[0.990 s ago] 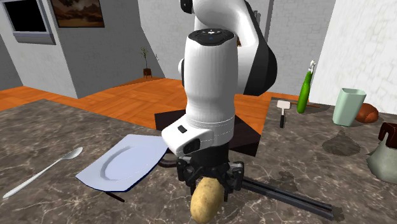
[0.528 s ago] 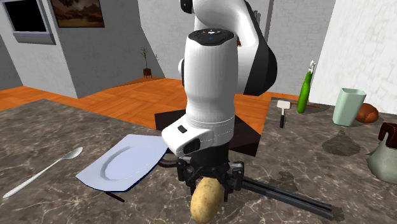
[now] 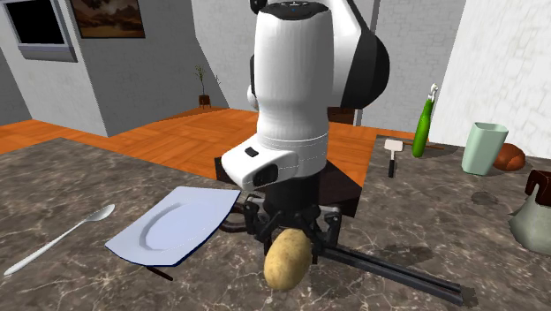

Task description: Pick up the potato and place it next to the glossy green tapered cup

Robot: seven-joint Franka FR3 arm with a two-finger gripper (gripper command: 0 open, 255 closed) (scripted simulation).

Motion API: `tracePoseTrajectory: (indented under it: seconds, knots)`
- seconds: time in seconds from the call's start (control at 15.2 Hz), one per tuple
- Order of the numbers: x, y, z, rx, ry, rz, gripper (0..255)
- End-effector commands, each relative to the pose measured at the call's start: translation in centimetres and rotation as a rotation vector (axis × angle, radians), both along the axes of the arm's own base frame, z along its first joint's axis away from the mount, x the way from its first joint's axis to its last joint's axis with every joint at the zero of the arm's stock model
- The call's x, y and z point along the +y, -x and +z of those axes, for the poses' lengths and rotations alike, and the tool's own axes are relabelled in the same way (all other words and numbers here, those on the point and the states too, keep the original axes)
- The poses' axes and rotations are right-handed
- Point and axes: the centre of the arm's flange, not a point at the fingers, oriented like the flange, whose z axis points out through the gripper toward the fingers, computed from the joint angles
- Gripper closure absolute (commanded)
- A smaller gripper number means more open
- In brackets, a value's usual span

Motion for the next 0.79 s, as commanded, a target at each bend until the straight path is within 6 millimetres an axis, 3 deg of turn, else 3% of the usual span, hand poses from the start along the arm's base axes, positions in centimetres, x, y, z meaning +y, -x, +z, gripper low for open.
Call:
tracePoseTrajectory:
  seconds: [0.0,0.73]
  knots:
    - [0.0,0.0,1.0,0.000,0.000,0.000,255]
    - [0.0,0.0,6.9,0.000,0.000,0.000,255]
